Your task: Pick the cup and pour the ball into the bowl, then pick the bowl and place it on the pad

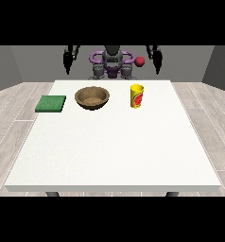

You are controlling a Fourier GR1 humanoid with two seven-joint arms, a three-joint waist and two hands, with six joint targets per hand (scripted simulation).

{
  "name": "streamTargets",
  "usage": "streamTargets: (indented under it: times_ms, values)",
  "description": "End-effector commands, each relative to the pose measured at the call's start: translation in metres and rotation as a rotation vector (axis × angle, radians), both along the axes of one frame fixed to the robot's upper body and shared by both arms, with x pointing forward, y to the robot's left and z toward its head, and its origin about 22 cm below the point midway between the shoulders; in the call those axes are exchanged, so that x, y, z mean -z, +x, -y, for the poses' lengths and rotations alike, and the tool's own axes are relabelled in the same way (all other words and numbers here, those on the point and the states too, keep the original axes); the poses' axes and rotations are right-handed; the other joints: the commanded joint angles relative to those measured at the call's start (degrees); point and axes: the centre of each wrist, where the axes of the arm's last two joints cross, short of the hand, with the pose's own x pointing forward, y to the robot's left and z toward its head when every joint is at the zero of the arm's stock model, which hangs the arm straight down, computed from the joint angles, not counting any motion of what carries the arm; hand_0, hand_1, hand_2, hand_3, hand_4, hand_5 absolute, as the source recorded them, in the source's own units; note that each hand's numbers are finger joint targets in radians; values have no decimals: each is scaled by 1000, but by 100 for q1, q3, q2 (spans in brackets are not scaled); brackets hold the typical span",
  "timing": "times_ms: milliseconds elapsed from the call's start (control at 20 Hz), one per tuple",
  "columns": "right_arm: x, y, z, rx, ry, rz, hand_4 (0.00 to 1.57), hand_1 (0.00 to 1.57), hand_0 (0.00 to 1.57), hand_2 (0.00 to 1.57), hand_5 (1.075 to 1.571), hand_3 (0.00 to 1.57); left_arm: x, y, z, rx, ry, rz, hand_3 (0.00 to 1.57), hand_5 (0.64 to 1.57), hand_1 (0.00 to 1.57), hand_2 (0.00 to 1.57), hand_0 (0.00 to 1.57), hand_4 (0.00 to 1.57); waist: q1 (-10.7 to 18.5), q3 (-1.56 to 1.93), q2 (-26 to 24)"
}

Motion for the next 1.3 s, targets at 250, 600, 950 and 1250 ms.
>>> streamTargets:
  times_ms: [250,600,950,1250]
  values:
    - [-31,2,11,6,-43,1,0,0,0,0,1568,0,-35,3,-10,19,54,19,0,1524,0,0,0,0,-47,-91,-1545]
    - [-16,-16,25,121,124,26,0,0,0,0,1567,0,-40,-49,79,109,-250,87,0,1511,0,0,0,0,363,-122,-1242]
    - [-27,18,6,29,113,188,0,0,0,0,1563,0,-87,3,66,134,-105,299,0,1402,0,0,0,0,218,-120,60]
    - [-39,43,7,-1,114,293,0,0,0,0,1563,0,-74,40,30,83,-21,401,0,1296,0,0,0,0,28,-124,1027]
